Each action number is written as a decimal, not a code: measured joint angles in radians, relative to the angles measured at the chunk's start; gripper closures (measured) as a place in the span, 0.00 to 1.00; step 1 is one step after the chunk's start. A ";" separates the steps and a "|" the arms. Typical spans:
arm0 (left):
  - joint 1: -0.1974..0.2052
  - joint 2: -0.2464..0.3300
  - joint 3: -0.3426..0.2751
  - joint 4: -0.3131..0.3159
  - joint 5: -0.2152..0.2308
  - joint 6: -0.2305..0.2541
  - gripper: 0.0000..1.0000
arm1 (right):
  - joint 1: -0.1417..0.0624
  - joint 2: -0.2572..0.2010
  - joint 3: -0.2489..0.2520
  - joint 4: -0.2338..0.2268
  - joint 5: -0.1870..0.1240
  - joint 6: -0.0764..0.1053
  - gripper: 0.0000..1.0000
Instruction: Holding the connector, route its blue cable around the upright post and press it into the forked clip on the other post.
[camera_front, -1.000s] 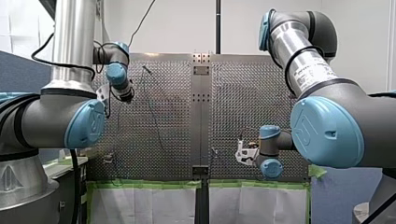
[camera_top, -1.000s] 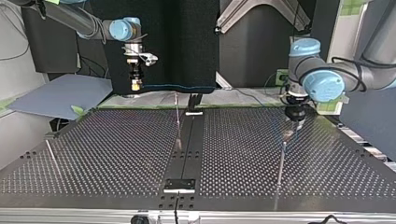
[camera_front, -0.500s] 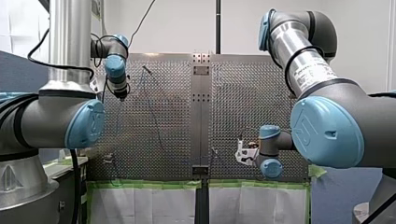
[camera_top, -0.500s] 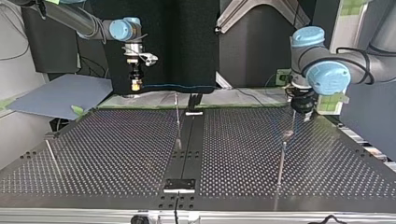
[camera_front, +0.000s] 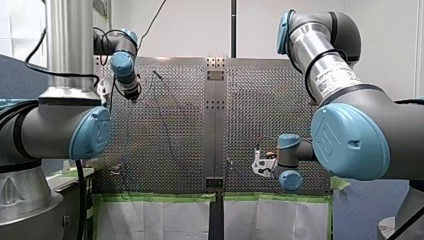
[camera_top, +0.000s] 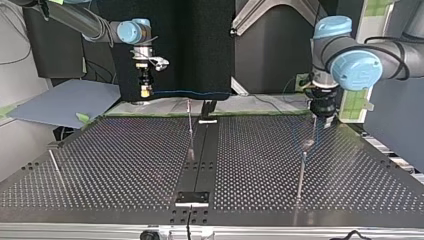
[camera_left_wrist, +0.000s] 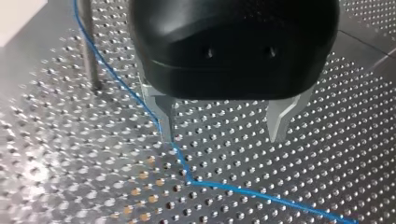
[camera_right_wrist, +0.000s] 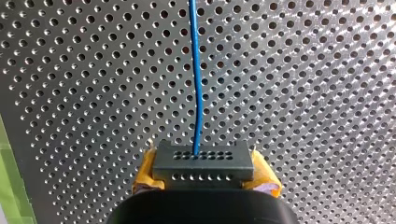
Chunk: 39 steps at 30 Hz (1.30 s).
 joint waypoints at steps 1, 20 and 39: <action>0.000 0.009 0.000 -0.008 -0.008 0.006 0.04 | 0.000 0.000 0.000 0.000 0.000 0.000 0.71; -0.016 0.158 0.117 -0.156 -0.101 0.152 0.04 | -0.002 0.001 0.000 -0.003 -0.001 0.008 0.71; -0.136 0.180 0.281 -0.319 0.029 0.310 0.04 | 0.000 0.000 -0.006 -0.006 -0.017 0.012 0.71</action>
